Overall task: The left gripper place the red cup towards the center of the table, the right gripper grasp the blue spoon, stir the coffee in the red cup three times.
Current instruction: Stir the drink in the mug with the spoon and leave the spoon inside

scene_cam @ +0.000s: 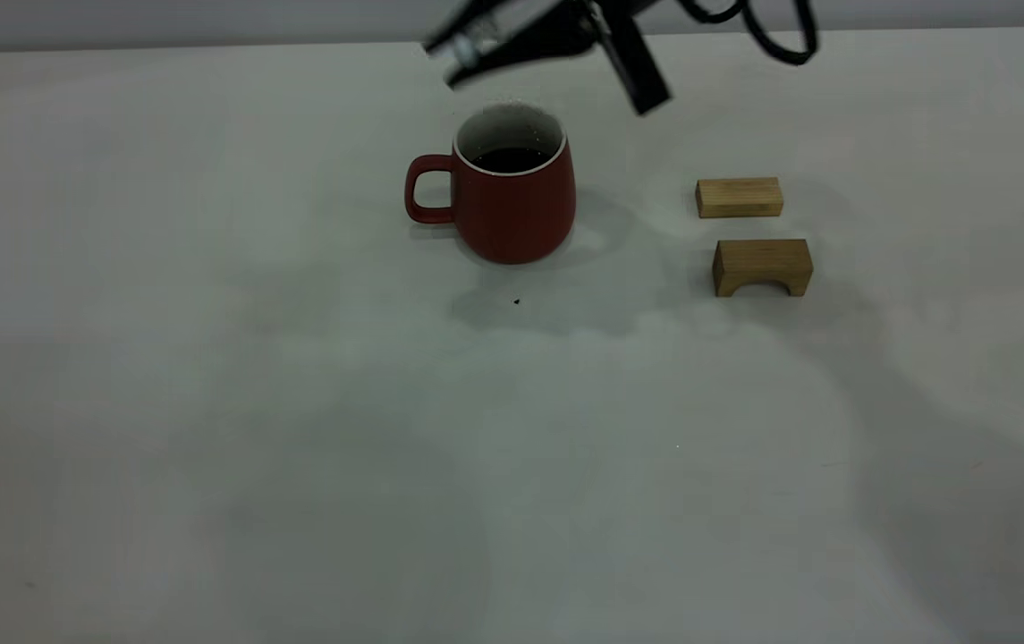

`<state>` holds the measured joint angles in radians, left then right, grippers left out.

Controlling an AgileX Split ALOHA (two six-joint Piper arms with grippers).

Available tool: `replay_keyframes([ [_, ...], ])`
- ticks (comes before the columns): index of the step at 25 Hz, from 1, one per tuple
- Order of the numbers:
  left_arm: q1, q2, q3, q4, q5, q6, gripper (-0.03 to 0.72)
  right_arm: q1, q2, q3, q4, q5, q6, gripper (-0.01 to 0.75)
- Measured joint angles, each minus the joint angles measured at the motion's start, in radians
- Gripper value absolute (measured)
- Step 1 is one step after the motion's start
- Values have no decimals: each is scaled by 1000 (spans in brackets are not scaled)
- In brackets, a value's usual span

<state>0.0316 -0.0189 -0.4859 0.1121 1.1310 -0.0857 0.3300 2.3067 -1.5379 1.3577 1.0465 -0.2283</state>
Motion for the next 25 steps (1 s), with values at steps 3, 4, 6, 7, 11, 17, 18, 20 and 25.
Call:
replay_keyframes([
  [3,0,0,0,0,0,0,558,0,3,0,124,30,-2,136],
  [4,0,0,0,0,0,0,558,0,3,0,159,36,5,136],
  [6,0,0,0,0,0,0,558,0,3,0,236,43,36,136],
  [7,0,0,0,0,0,0,558,0,3,0,263,43,56,136],
  [11,0,0,0,0,0,0,558,0,3,0,333,26,213,136],
  [17,0,0,0,0,0,0,558,0,3,1,348,0,574,136],
  [18,0,0,0,0,0,0,558,0,3,1,351,-2,627,136],
  [20,0,0,0,0,0,0,558,0,3,1,356,-6,696,136],
  [25,0,0,0,0,0,1,558,0,10,0,392,-8,760,136],
])
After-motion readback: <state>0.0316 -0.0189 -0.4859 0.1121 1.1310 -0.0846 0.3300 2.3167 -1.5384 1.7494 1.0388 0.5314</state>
